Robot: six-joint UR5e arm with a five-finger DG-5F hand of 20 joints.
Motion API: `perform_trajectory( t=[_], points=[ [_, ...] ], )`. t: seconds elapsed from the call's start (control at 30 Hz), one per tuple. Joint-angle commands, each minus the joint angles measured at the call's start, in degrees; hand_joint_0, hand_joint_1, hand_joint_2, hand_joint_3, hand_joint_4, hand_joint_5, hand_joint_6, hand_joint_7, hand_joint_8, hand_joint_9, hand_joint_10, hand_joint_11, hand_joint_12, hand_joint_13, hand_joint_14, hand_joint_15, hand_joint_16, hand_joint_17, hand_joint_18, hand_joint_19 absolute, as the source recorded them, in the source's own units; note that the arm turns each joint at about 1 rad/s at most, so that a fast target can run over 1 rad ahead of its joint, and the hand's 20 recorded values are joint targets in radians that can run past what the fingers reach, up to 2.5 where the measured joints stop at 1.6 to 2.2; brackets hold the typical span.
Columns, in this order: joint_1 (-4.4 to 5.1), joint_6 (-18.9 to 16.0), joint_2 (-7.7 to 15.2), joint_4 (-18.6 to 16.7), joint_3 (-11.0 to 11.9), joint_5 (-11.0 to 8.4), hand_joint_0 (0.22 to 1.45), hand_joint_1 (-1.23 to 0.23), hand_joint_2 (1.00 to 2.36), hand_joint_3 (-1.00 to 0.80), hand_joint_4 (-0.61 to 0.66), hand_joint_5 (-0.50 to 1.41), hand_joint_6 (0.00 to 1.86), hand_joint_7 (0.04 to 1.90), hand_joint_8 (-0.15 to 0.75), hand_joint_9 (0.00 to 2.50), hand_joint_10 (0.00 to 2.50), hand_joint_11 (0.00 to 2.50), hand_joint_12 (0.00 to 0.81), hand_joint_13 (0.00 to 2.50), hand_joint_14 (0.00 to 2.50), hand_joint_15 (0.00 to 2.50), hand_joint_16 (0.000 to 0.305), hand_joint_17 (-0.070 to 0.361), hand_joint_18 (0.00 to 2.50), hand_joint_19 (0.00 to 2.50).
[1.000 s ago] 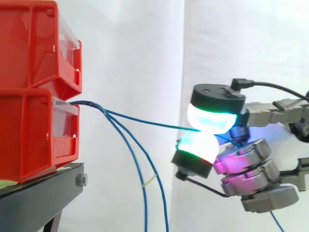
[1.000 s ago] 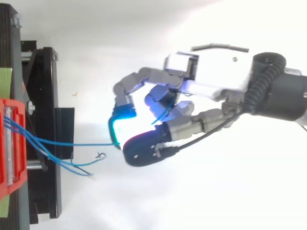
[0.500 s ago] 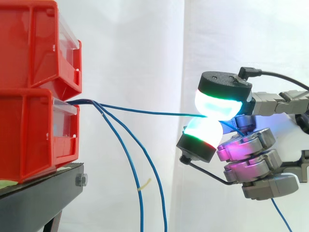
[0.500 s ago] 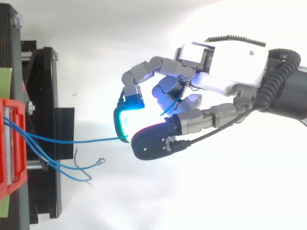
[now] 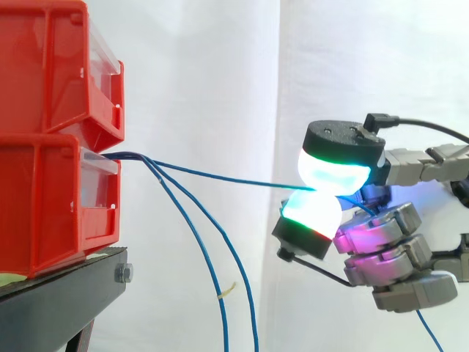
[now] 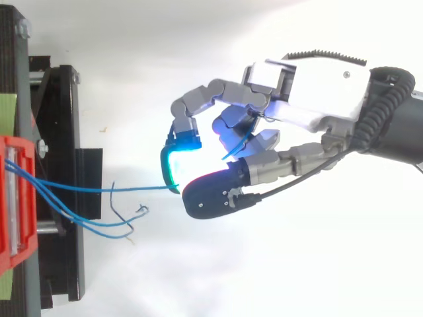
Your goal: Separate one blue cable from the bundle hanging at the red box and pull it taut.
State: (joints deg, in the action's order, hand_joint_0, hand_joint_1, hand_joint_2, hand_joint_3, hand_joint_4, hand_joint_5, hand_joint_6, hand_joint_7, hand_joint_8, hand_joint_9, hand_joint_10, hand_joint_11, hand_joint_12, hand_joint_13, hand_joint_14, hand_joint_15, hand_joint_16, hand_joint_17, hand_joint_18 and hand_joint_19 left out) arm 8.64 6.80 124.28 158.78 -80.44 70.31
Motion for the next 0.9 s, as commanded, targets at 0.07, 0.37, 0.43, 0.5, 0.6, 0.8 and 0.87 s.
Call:
perform_trajectory(
  t=[0.07,0.37,0.43,0.5,0.6,0.8,0.87],
  points=[
    [0.06,2.8,0.0,4.1,0.0,0.09,0.79,-0.76,1.03,0.00,-0.16,-0.19,0.92,1.64,0.319,0.83,2.50,1.60,0.414,0.80,2.50,1.71,0.038,0.085,1.34,1.44],
    [0.06,4.9,0.0,3.9,0.0,0.00,0.79,-0.76,1.03,0.00,-0.15,-0.19,0.92,1.64,0.321,0.83,2.50,1.60,0.413,0.80,2.50,1.71,0.038,0.086,1.35,1.43],
    [0.06,4.9,0.0,3.9,0.0,0.00,0.79,-0.76,1.03,0.00,-0.15,-0.19,0.92,1.64,0.322,0.83,2.50,1.61,0.413,0.80,2.50,1.71,0.038,0.085,1.34,1.43],
    [0.06,4.9,0.0,3.9,0.0,0.09,0.79,-0.76,1.03,-0.01,-0.15,-0.19,0.92,1.64,0.321,0.83,2.50,1.60,0.413,0.80,2.50,1.70,0.037,0.084,1.34,1.43],
    [0.06,4.9,0.0,3.9,0.0,0.00,0.79,-0.76,1.03,-0.01,-0.16,-0.19,0.92,1.64,0.321,0.83,2.50,1.60,0.413,0.79,2.50,1.71,0.037,0.084,1.34,1.43],
    [0.06,4.9,0.0,3.9,0.0,0.00,0.79,-0.76,1.03,-0.01,-0.15,-0.19,0.92,1.64,0.322,0.83,2.50,1.63,0.413,0.80,2.50,1.71,0.038,0.084,1.34,1.42],
    [0.06,4.9,0.0,3.9,-0.1,0.00,0.79,-0.76,1.03,-0.01,-0.16,-0.19,0.92,1.64,0.321,0.83,2.50,1.60,0.408,0.79,2.50,1.70,0.038,0.085,1.34,1.41]
  ],
)
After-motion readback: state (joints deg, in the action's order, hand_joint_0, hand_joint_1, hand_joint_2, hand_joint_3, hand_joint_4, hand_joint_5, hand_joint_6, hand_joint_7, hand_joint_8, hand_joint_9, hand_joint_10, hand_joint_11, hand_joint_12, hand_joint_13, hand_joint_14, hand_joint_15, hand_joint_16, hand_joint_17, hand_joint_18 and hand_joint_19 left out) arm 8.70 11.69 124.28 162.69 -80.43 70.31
